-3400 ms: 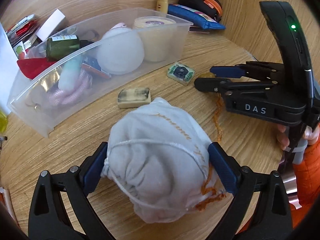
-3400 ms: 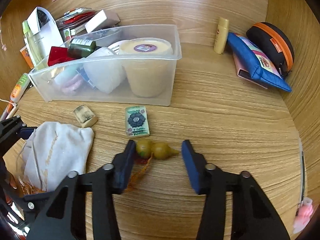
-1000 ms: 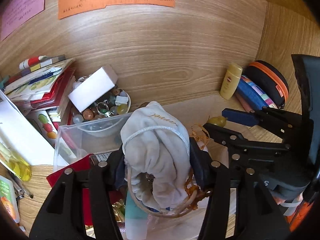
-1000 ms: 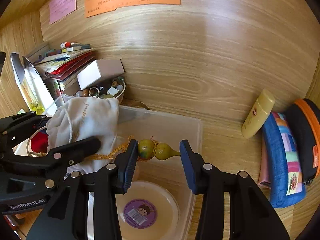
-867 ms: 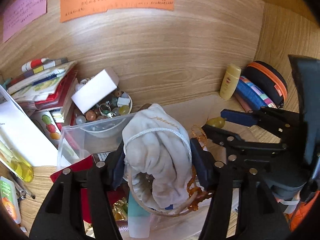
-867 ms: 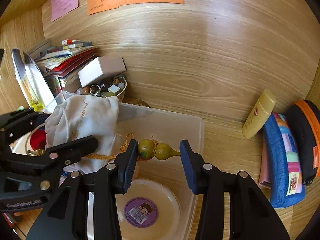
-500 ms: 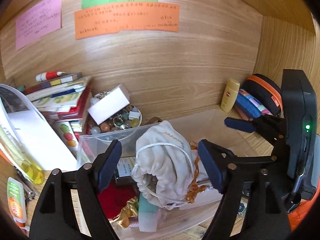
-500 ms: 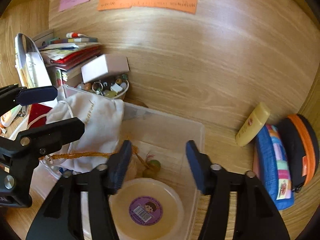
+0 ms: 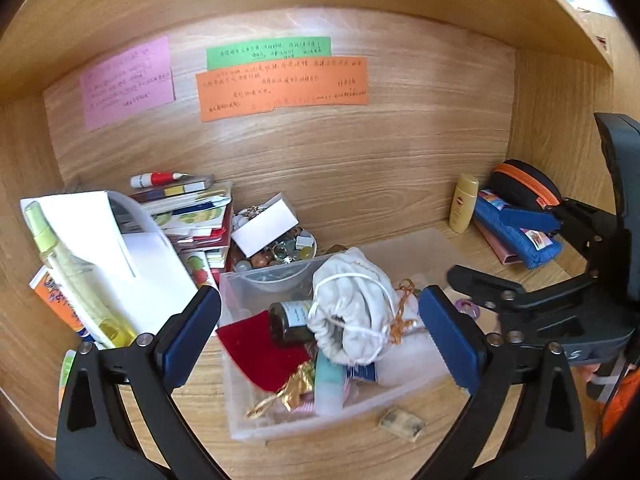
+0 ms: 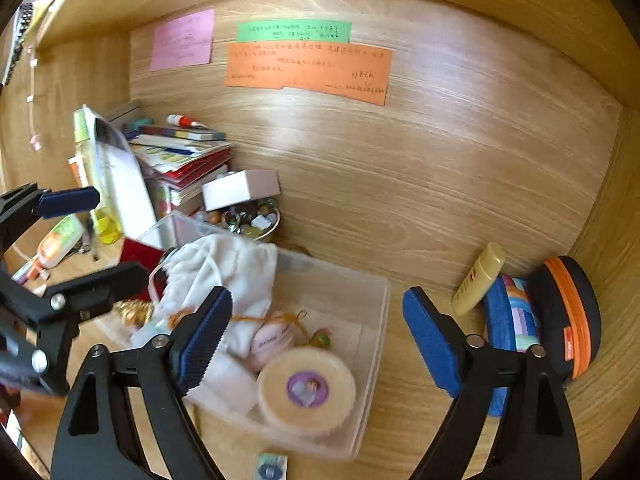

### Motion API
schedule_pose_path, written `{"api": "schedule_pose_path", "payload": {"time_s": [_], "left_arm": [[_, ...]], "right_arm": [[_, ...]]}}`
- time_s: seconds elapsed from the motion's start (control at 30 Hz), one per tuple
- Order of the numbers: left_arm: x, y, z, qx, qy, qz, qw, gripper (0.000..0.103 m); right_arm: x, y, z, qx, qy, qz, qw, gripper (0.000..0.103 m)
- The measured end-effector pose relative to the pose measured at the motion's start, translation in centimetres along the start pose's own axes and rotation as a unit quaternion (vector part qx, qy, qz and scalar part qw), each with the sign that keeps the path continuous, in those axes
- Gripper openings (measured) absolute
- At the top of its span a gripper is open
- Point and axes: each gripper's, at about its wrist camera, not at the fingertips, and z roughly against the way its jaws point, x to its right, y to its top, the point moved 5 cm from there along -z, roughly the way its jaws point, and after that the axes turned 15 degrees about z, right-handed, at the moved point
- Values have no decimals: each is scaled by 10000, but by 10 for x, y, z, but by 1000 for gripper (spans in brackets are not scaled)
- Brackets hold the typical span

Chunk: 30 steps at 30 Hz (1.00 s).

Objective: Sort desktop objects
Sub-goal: 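Carry the white pouch and gourd charm into the clear box and release, then grasp the beige block with the left gripper while the right grasps the green card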

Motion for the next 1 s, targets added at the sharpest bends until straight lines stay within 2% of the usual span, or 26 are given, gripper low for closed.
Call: {"api": "schedule_pose_path", "payload": {"time_s": [0.2, 0.37, 0.67, 0.87, 1.0], "left_arm": [[-5, -14, 18, 30, 77, -66, 9999, 101], [-8, -32, 21, -217, 6, -74, 9997, 101], [-8, -79, 10, -834, -10, -78, 9965, 101], [-10, -116, -12, -1479, 99, -192, 9888, 101], [-6, -128, -21, -1718, 40, -292, 9847, 101]], "right_arm": [[-3, -18, 29, 95, 62, -30, 9999, 94], [-11, -41, 37, -94, -4, 102, 9999, 94], [-29, -83, 28, -618, 187, 244, 9976, 94], [-41, -104, 16, -876, 331, 336, 9950, 94], [-49, -112, 5, -978, 501, 422, 9930, 92]]}}
